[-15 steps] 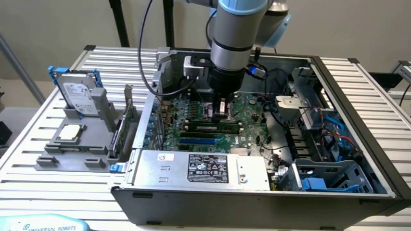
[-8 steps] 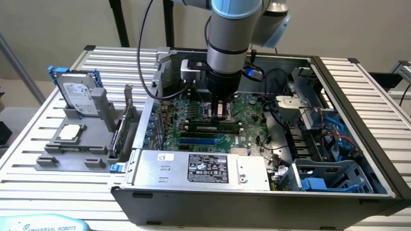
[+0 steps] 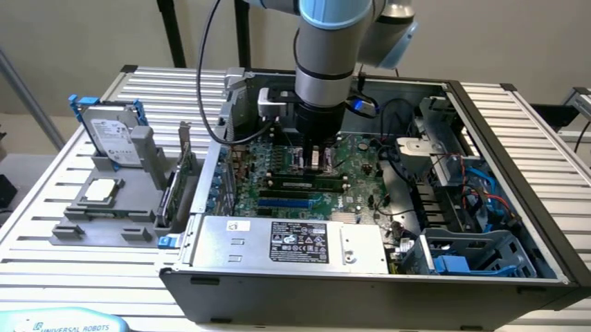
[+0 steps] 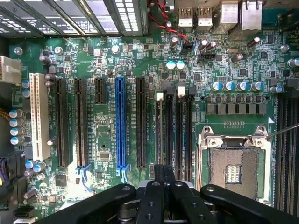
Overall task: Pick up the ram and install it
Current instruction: 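Press down the ram until it locks into place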
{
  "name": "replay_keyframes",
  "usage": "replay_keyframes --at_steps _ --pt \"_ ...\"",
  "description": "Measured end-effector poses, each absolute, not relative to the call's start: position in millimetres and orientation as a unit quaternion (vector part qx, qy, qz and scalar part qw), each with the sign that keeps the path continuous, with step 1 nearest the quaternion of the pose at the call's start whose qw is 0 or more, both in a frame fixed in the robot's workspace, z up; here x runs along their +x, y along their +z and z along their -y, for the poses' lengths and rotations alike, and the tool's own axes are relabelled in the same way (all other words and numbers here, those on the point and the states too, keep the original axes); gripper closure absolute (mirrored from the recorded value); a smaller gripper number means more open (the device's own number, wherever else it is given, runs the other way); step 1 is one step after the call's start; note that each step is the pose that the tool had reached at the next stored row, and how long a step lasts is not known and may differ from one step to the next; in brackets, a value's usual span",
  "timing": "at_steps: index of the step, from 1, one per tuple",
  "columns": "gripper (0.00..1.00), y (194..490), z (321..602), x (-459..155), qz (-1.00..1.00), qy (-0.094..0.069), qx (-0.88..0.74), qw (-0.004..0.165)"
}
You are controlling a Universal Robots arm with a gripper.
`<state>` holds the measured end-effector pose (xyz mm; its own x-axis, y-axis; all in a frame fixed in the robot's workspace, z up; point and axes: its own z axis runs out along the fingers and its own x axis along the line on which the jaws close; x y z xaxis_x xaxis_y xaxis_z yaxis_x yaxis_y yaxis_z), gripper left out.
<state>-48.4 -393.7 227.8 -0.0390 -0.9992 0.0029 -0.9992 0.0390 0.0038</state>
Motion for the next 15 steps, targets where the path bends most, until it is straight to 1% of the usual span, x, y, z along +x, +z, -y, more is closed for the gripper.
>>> replay_keyframes --at_steps 5,15 --pt "0.89 246.8 393.7 -48.5 0.721 0.0 0.693 0.003" --pt "0.89 248.0 393.7 -48.5 0.721 0.0 0.693 0.003"
